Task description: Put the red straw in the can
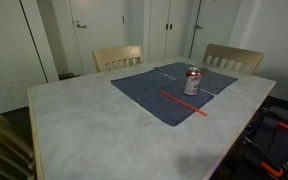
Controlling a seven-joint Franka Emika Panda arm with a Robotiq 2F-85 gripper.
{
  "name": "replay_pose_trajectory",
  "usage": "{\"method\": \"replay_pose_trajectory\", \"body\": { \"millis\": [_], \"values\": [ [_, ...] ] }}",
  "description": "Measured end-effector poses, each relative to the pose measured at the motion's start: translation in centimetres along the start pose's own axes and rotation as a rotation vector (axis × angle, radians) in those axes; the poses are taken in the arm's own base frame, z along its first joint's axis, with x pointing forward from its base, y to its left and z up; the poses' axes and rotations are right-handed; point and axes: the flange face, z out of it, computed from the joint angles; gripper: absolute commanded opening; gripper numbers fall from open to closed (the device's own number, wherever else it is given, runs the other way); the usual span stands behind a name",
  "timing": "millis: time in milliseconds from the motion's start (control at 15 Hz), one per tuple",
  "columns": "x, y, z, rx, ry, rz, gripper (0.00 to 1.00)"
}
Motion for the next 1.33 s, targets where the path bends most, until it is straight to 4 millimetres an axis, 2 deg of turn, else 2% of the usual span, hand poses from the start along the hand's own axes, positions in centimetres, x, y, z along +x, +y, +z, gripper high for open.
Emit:
{"method": "replay_pose_trajectory", "body": {
  "millis": [467, 800, 1333],
  "values": [
    [0.1, 0.0, 0.1, -0.005, 0.000, -0.002, 1.00],
    [0.5, -0.2, 0.9, -0.026, -0.011, -0.012, 1.00],
    [3.5, 0.0, 3.3, -0.081, -0.024, -0.049, 1.00]
  ]
}}
